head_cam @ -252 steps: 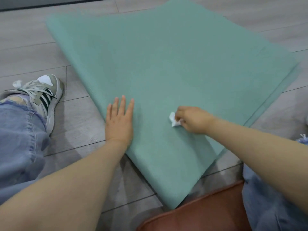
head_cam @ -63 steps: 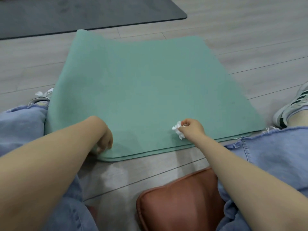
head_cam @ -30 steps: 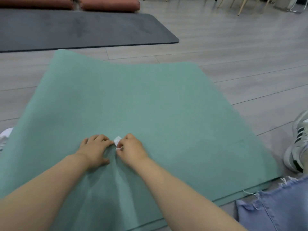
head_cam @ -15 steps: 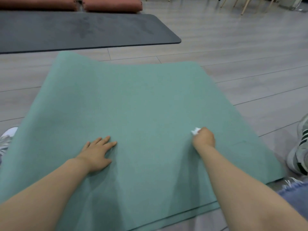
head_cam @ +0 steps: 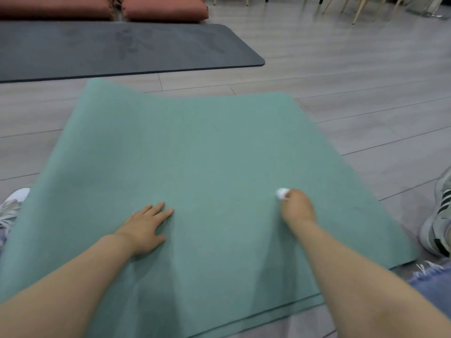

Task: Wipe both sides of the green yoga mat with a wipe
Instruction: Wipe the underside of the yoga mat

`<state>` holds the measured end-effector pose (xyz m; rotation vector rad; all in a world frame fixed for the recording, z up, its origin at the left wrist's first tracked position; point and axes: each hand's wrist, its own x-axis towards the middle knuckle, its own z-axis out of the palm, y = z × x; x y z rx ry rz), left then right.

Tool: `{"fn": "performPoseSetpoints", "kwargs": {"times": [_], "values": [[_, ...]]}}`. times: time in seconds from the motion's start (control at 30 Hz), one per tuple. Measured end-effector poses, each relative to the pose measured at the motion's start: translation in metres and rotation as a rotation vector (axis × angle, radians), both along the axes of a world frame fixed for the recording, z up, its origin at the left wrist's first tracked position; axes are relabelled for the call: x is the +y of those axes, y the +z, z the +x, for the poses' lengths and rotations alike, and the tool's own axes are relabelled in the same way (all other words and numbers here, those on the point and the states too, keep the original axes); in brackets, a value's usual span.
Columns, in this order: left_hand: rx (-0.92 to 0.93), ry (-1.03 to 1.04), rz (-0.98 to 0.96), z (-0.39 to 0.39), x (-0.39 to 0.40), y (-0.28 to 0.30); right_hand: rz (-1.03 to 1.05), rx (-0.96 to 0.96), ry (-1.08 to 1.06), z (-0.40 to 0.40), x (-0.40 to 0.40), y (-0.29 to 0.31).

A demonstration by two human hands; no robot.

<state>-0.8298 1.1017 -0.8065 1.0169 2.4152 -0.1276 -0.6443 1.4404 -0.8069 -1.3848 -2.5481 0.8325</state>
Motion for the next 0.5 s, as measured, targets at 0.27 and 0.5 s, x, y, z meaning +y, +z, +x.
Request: {"fn": "performPoseSetpoints", "kwargs": {"times": [0.27,0.5], "values": [[-0.028,0.018,0.005,0.005,0.005,0.003,0.014,0.095,0.461,-0.047,-0.195,-0.015],[-0.065,0.016,0.012,0.012,-0.002,0.002,0.227,-0.003,0.457,-0.011,-0.121,0.000]]}}
